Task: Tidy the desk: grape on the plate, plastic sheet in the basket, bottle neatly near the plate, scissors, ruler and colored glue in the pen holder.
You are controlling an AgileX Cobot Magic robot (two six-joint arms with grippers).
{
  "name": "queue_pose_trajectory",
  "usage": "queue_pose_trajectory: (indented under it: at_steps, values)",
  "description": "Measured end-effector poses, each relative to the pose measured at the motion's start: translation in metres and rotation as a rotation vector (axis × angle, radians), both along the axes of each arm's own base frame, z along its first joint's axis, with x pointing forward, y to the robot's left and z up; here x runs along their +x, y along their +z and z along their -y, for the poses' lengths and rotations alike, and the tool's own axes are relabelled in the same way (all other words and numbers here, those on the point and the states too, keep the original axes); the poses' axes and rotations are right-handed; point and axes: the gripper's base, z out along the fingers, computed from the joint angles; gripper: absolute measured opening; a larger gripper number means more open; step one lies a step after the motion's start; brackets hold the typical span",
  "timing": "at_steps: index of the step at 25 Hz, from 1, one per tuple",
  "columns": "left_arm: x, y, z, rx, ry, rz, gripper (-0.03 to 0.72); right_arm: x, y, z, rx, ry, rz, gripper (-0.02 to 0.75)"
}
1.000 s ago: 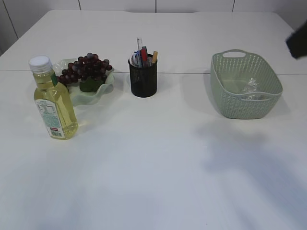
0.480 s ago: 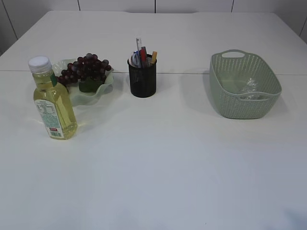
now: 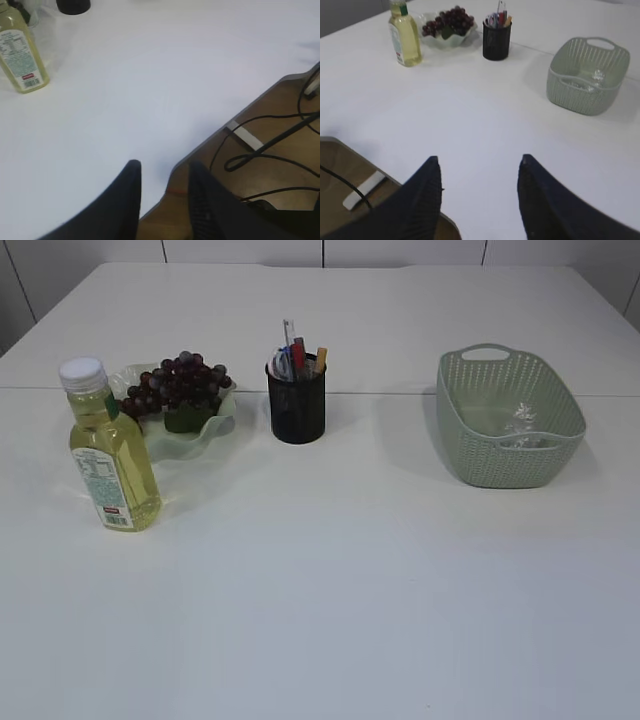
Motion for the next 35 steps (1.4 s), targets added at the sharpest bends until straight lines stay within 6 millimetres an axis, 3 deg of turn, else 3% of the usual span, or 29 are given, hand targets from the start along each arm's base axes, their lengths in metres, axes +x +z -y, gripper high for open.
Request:
queue_pose_trajectory:
  at_steps: [12, 25, 35]
  values:
    - [0.006, -0.004, 0.005, -0.026, 0.003, 0.024, 0.239, 0.032, -0.047, -0.013, -0.108, 0.026, -0.085, 0.398]
    - [0.006, -0.003, 0.005, -0.033, 0.029, 0.025, 0.239, 0.033, -0.049, -0.014, -0.107, 0.0, -0.087, 0.398]
    - [0.006, -0.003, 0.009, -0.027, 0.431, 0.032, 0.239, 0.034, -0.049, -0.017, -0.097, -0.216, -0.099, 0.398]
